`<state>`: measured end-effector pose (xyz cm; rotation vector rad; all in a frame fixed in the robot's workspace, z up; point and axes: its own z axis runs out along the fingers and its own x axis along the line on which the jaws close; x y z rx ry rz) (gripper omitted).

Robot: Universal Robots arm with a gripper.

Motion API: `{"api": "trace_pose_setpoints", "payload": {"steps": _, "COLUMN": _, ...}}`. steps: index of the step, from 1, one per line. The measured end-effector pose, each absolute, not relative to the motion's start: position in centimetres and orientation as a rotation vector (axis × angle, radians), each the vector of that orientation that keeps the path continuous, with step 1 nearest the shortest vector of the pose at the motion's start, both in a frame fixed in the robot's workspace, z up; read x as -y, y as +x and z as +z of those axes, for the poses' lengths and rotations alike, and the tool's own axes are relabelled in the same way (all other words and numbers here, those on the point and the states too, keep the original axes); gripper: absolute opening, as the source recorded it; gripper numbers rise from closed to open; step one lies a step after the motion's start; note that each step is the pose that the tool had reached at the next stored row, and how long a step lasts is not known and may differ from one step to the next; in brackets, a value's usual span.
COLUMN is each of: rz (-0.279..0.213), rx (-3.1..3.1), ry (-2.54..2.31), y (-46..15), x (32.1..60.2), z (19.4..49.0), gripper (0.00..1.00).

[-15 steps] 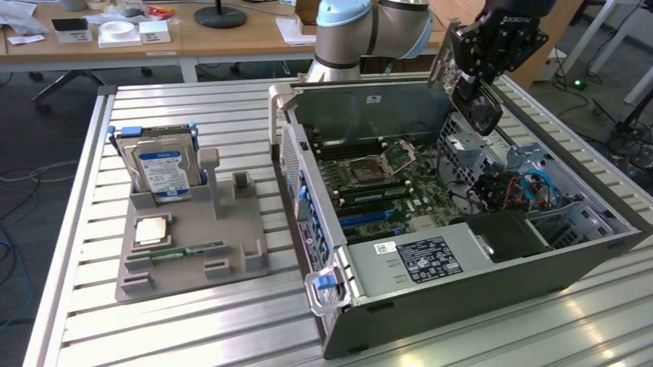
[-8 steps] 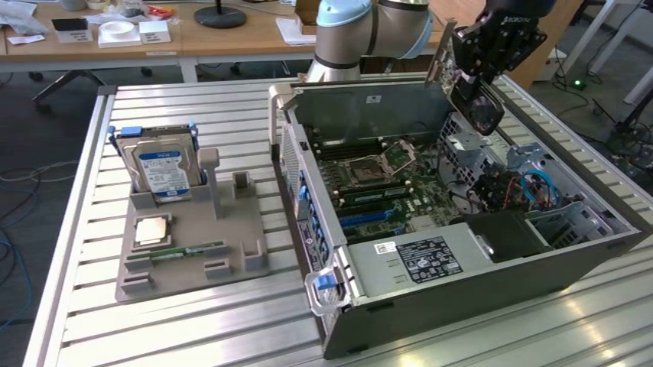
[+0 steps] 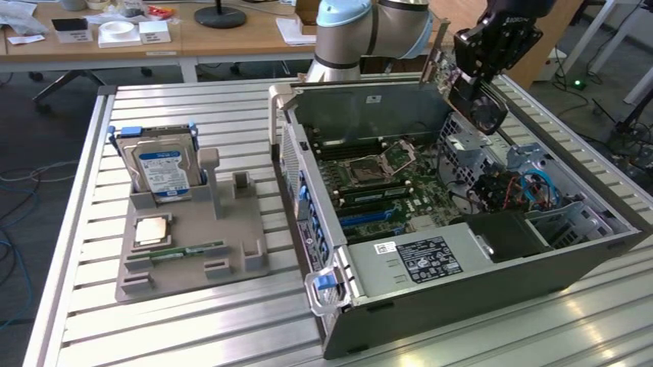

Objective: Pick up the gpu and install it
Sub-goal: 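Insert the gpu into the slot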

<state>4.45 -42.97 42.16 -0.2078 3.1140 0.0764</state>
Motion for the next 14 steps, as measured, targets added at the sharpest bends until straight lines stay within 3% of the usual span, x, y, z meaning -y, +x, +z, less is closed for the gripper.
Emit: {"api": "trace_pose_setpoints", "payload": {"steps": 14, "rz": 0.073, "rx": -3.069, "ry": -0.602, "y": 4.46, "x": 42.96, "z": 42.12, "gripper": 0.27}}
